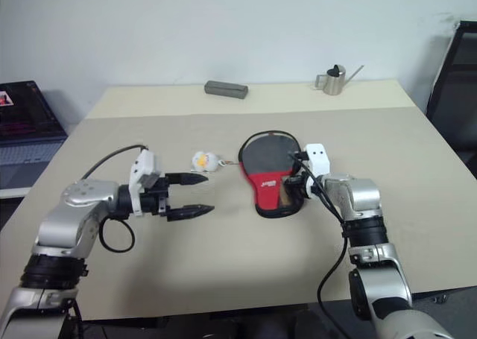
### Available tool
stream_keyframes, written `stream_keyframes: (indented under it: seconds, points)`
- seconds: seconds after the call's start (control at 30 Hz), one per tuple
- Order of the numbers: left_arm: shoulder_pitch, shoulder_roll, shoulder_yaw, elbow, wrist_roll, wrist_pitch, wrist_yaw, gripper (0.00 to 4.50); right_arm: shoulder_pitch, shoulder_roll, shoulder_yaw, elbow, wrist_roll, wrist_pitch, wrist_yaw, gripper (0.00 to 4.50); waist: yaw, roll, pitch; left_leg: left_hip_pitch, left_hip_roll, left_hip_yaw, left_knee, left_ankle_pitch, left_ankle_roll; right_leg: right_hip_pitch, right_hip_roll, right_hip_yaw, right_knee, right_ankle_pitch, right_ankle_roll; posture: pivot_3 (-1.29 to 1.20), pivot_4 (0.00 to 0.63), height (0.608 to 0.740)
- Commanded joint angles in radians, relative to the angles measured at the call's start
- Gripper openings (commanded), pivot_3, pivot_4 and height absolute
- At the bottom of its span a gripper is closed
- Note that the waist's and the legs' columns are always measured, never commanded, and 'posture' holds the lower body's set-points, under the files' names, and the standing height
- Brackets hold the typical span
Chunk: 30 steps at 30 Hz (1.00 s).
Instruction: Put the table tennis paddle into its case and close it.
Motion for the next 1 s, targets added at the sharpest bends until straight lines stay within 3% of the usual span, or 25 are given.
stream_keyframes:
  seconds: [0.03,0.23,0.53,0.7,1.0]
  points:
    - [0.04,0.031,0.038,-0.101,-0.05,0.025,-0.005,4.5,0.035,0.032,-0.029,-0.133,0.031,0.114,-0.044,0.02,0.001,0.0,0.0,0.0,0.0,0.0,0.0,0.0,0.0,0.0,0.0,0.0,0.0,0.0,0.0,0.0,0.15,0.74]
    - [0.108,0.057,0.031,-0.208,-0.096,0.071,-0.009,4.5,0.104,0.084,-0.085,-0.324,0.054,0.289,-0.093,0.02,0.002,0.0,0.0,0.0,0.0,0.0,0.0,-0.001,0.002,0.0,0.0,0.0,0.0,0.0,0.0,0.0,0.15,0.74]
    - [0.175,0.159,0.012,-0.271,-0.088,0.043,-0.094,4.5,0.234,0.069,-0.155,-0.561,0.093,0.457,-0.109,0.02,0.008,0.001,0.0,0.0,0.001,0.0,-0.001,-0.001,0.002,0.0,0.001,0.0,0.0,0.0,0.0,0.0,0.15,0.74]
    - [0.167,0.165,-0.001,-0.284,-0.098,0.045,-0.106,4.5,0.36,0.058,-0.187,-0.693,0.212,0.457,-0.155,0.02,0.029,0.001,0.0,0.001,0.0,0.0,-0.001,-0.001,0.002,0.001,0.001,0.0,-0.001,0.0,0.0,0.0,0.15,0.74]
    - [0.163,0.165,-0.034,-0.329,-0.133,0.08,-0.129,4.5,0.551,0.128,-0.184,-0.857,0.495,0.457,-0.381,0.02,0.027,0.001,0.0,0.001,0.002,0.0,-0.001,-0.001,0.002,0.001,0.001,0.0,-0.001,0.0,0.0,0.0,0.15,0.74]
